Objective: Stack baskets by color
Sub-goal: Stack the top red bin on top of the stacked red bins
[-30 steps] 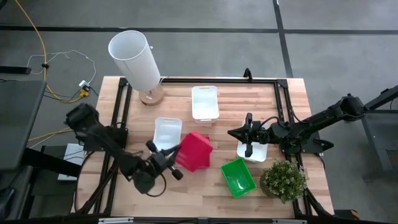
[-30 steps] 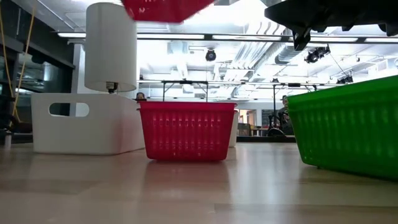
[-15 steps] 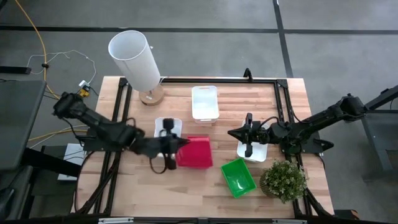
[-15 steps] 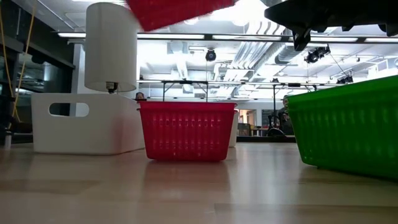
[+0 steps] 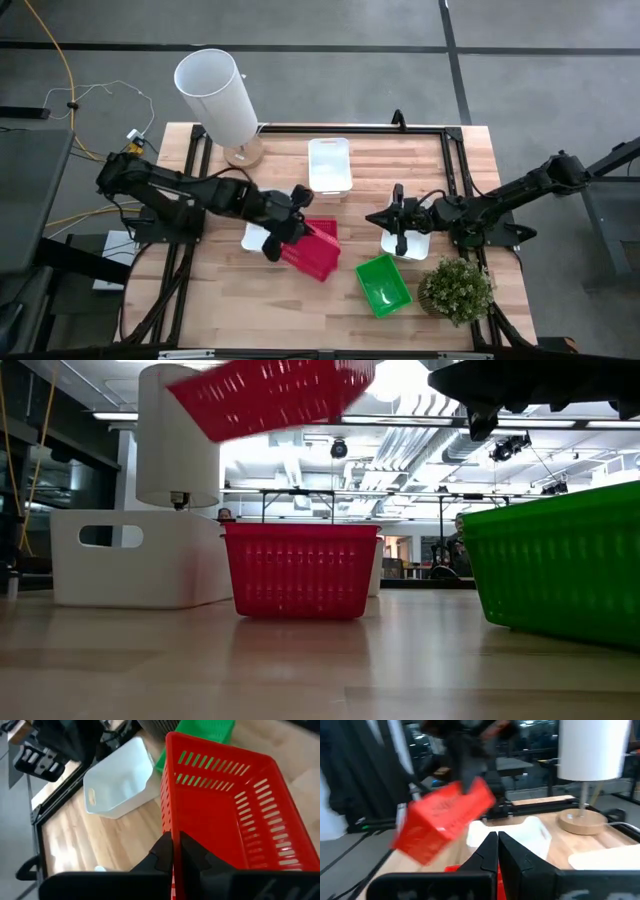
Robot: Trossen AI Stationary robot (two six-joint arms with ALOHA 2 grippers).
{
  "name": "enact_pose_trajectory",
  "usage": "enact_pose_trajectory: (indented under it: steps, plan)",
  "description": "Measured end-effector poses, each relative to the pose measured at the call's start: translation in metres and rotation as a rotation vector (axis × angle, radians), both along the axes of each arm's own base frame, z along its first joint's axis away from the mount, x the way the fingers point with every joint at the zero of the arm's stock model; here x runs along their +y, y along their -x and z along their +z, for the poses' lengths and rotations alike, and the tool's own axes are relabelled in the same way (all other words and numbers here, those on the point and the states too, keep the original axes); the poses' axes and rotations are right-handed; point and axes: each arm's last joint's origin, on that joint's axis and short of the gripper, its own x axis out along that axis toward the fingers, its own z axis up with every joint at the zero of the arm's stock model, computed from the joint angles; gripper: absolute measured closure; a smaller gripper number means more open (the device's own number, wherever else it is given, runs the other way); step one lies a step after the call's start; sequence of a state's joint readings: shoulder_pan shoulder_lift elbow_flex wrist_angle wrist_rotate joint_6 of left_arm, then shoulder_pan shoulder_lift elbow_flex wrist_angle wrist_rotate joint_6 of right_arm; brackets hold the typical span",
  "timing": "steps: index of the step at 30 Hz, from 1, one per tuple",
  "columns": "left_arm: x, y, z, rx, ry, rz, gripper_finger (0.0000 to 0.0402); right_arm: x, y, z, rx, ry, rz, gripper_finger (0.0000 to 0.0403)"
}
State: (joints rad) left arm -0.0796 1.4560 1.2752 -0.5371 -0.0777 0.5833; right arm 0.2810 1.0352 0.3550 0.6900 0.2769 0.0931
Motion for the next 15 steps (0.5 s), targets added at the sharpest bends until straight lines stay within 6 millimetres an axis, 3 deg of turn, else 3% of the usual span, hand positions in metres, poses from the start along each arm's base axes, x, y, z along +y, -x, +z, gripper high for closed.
enact_pose_trajectory:
  steps: [7,15]
  plan:
    - [0.028,-0.012,-0.013,0.126,-0.018,-0.121,0.0401,0.003,0.000,-0.002,0.023,0.022,0.095,0.0403]
    - [0.031,-0.035,-0.030,0.289,-0.069,-0.328,0.0401,0.002,0.000,-0.005,0.047,0.042,0.078,0.0403]
